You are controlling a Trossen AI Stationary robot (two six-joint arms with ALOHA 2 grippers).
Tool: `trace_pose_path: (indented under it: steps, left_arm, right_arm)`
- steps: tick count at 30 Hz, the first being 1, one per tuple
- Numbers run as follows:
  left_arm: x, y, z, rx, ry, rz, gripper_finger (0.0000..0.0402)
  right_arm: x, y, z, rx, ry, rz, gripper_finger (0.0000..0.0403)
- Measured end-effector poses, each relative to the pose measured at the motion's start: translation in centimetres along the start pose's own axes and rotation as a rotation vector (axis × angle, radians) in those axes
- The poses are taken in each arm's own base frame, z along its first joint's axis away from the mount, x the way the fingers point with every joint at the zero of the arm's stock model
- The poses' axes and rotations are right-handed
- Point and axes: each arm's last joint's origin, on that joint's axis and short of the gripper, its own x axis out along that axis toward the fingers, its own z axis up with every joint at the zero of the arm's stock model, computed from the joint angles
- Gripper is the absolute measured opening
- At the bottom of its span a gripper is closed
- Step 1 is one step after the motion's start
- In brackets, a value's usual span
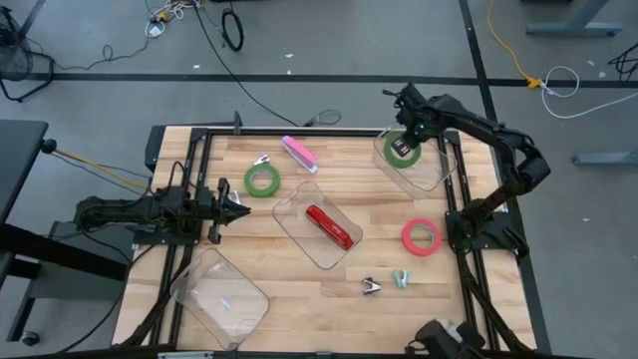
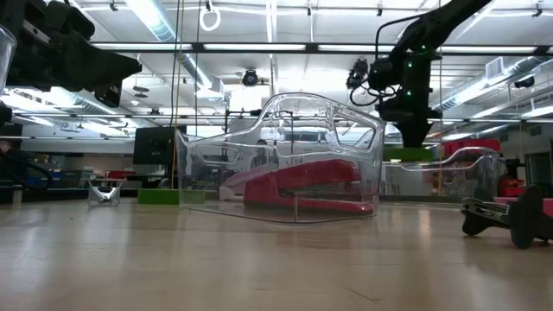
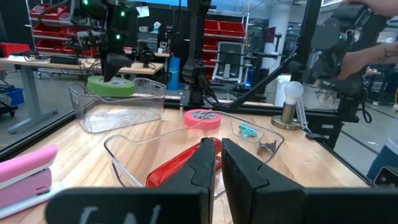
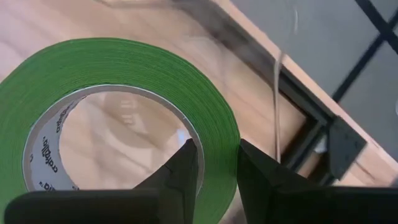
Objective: Pick and place Stapler, Stapler remover, tape
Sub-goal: Put the bottom green tape into the top transparent bin
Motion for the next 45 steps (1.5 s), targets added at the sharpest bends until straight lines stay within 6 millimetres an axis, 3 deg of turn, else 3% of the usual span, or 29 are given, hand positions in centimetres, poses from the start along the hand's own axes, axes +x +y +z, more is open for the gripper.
trace_pose_path:
  steps: [17, 45]
  left_arm:
    - [0.0, 0.0, 0.0, 0.000, 0.000, 0.000, 0.0030]
    - [0.0, 0.0, 0.0, 0.000, 0.000, 0.000, 0.0030]
  right_arm:
    - [1.5, 0.1, -0.4, 0.073, -0.022, -0.053, 0.0093]
    - [1.6, 0.1, -0.4, 0.066, -0.024, -0.051, 0.0097]
